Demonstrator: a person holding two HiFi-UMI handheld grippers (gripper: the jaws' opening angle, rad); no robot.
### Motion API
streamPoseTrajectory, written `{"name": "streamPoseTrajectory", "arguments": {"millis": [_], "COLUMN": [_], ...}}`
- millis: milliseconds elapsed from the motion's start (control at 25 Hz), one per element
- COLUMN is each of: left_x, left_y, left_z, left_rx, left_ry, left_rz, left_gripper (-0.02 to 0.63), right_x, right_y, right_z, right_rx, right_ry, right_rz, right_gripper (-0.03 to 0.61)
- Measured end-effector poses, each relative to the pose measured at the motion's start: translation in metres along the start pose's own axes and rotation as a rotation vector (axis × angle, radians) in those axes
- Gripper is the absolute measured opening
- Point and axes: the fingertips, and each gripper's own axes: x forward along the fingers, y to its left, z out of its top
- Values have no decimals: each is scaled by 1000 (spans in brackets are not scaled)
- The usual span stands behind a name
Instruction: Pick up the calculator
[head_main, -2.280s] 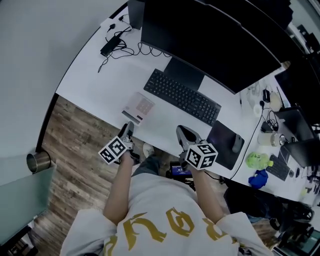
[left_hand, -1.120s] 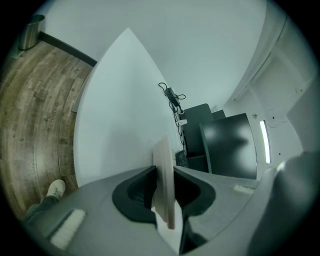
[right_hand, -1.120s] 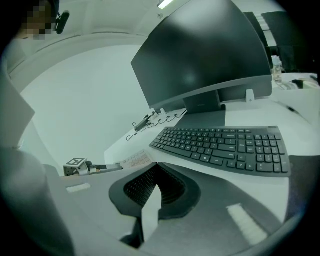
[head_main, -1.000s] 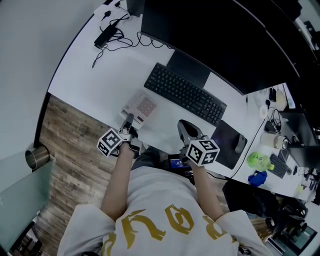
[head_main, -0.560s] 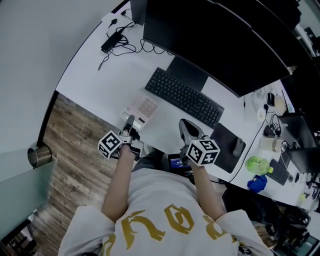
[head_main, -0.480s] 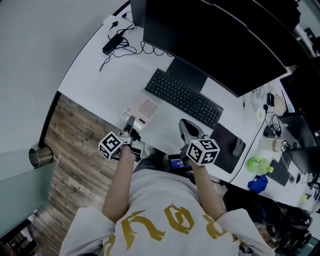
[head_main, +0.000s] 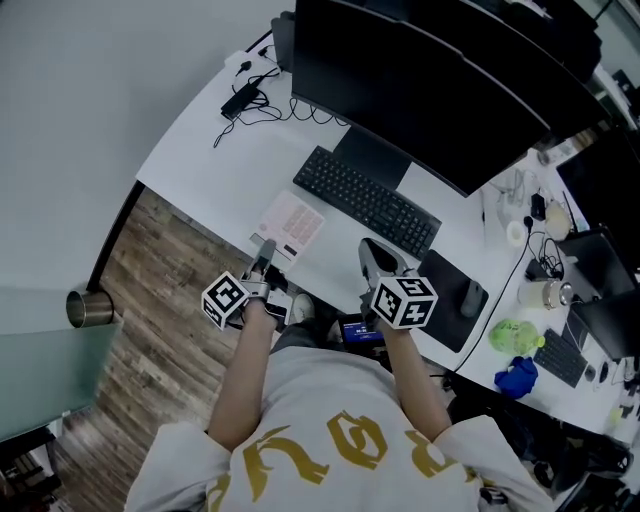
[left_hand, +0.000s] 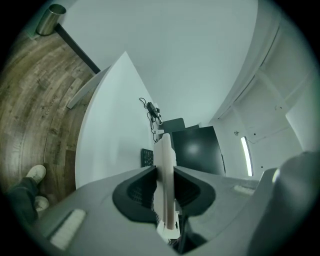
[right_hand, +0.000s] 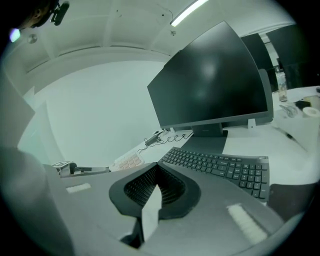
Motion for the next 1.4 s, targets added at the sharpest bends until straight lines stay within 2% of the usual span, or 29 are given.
{"name": "streamPoseTrajectory", "arguments": {"millis": [440,1400], "left_x": [-34,-58], "left_y": [-27,-32], "left_z": [-16,-16], "left_rx": [-3,-20], "left_ry": [-52,-105], "left_rz": [-71,-107], "left_gripper": [77,77], "right_x": [-25,-38], "right_y": [17,34], "right_z": [3,8], "right_rx": [-41,-86], "right_ry": [-47,-78], "right_rz": [70,111], "right_gripper": [23,23]}}
